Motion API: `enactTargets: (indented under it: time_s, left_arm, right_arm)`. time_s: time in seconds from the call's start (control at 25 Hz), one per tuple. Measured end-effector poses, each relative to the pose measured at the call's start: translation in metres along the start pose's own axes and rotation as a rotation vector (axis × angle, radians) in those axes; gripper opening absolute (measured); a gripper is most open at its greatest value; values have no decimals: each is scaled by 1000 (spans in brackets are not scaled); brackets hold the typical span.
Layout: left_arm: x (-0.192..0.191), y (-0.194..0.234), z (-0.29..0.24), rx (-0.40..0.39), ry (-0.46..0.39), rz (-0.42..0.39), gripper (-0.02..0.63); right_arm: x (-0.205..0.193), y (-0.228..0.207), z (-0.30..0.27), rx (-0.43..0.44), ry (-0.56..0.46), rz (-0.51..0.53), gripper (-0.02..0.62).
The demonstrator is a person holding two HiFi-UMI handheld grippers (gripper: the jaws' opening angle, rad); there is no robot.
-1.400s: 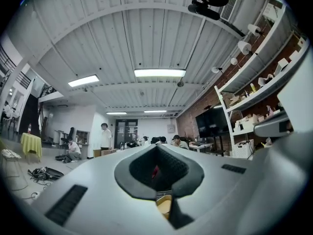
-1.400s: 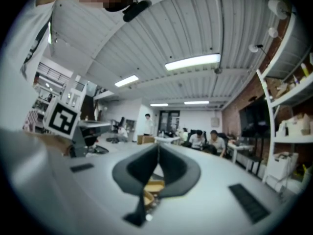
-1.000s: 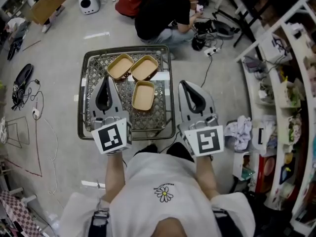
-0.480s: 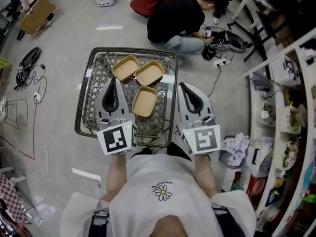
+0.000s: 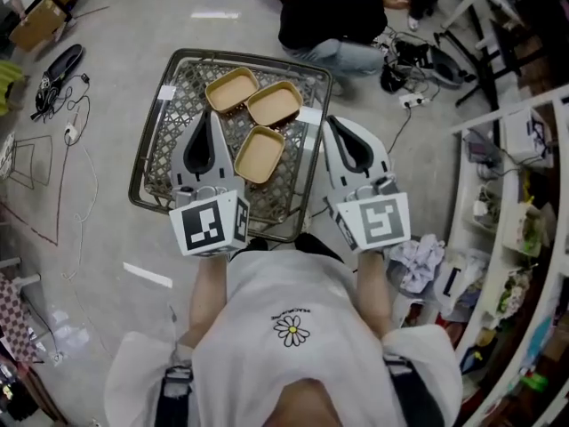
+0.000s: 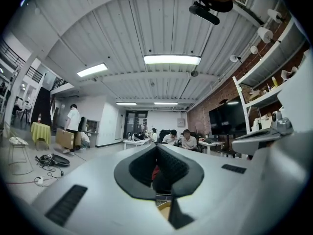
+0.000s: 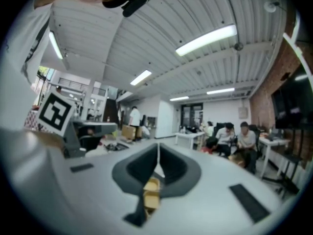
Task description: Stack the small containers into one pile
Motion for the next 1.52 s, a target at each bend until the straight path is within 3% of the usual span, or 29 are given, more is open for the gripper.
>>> enactTargets:
  time_s: [0.2,0.36,0.44,0.68,0.88,1.16,1.52]
  left_arm:
    - [-9,3,-7,24,29,36,27]
    - [-29,11,-12,42,89,83,103]
    - [-44,14,-13,49,125,116,132]
    - [-117,28,-9,102,261,361,206]
    - [-193,26,5,175,454,387,223]
    - [-298,18,42,286,699,549,241]
    - [-374,8,68,366,896,695,230]
  right_arm:
    - [-6,-8,-19,95,17,-9,34]
    - [-20,-14,-42,167,64,-8,38]
    - [-30,-12,-54,215,100,-6,90]
    - [-71,-7,-90,321,225,-41,110]
    - [-119,3,-112,417,345,-66,132]
    - [-208,21,-134,519,542,-34,138]
    - [-317,32,-147,583,800,-58,141]
Point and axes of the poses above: the fingertips, and each gripper's own axes: z backward along the fingers, y to its left, x out of its top, the point moved 1 cm from there along z, backward along the fingers, and after that the axes turned 1 degree about y, right-handed, at the moved point
